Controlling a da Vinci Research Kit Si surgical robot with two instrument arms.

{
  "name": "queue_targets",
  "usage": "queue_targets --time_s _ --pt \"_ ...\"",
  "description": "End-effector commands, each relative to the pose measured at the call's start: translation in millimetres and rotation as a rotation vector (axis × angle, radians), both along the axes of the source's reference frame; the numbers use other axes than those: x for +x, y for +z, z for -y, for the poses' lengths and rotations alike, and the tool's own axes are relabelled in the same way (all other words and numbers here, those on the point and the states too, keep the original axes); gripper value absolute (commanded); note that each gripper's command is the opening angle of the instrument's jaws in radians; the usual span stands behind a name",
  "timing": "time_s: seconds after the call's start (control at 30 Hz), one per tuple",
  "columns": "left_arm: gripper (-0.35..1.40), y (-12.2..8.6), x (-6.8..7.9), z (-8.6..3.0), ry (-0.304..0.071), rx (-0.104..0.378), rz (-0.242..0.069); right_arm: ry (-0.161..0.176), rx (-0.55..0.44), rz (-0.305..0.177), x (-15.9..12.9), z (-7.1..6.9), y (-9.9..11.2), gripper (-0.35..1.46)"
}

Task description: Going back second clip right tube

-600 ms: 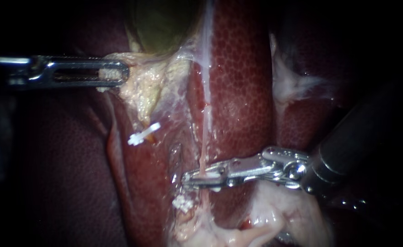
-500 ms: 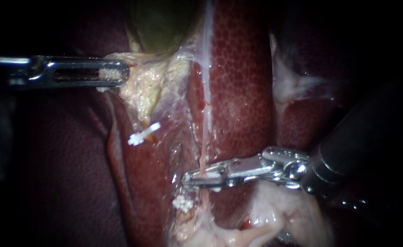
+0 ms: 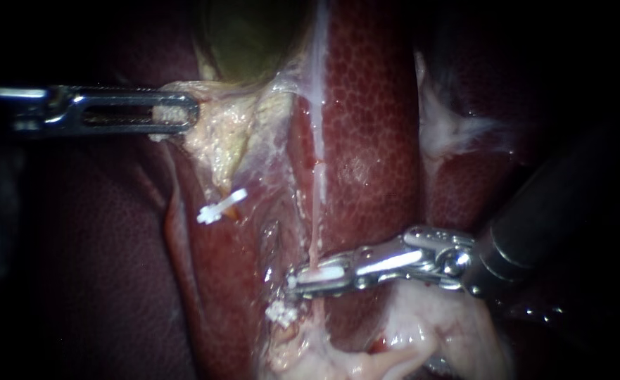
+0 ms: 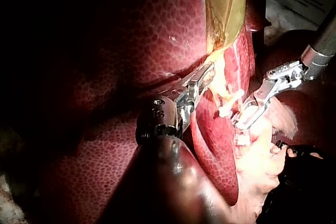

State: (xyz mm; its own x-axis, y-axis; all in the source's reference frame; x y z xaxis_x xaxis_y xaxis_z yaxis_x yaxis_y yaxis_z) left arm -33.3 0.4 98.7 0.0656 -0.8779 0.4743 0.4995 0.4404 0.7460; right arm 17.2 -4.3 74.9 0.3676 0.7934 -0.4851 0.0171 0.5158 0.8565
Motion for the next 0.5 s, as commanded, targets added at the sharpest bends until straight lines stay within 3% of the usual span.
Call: queue_targets --time_s 0.03,0.1,0.27,0.5 --pt "-0.35 0.0 0.0 0.0 0.000 0.000 0.000 -0.002 -0.010 -0.003 -0.2 -0.4 0.0 0.54" --pt "-0.35 0.0 0.0 0.0 0.000 0.000 0.000 -0.003 -0.019 -0.006 -0.5 -0.7 -0.2 0.55" --pt "-0.35 0.1 0.0 0.1 0.000 -0.001 0.000 0.044 -0.125 0.014 -2.2 -2.0 -1.1 0.59" --pt "-0.35 0.2 0.0 0.1 0.000 -0.001 0.000 0.041 -0.210 0.000 -6.2 -5.3 -4.2 0.60"
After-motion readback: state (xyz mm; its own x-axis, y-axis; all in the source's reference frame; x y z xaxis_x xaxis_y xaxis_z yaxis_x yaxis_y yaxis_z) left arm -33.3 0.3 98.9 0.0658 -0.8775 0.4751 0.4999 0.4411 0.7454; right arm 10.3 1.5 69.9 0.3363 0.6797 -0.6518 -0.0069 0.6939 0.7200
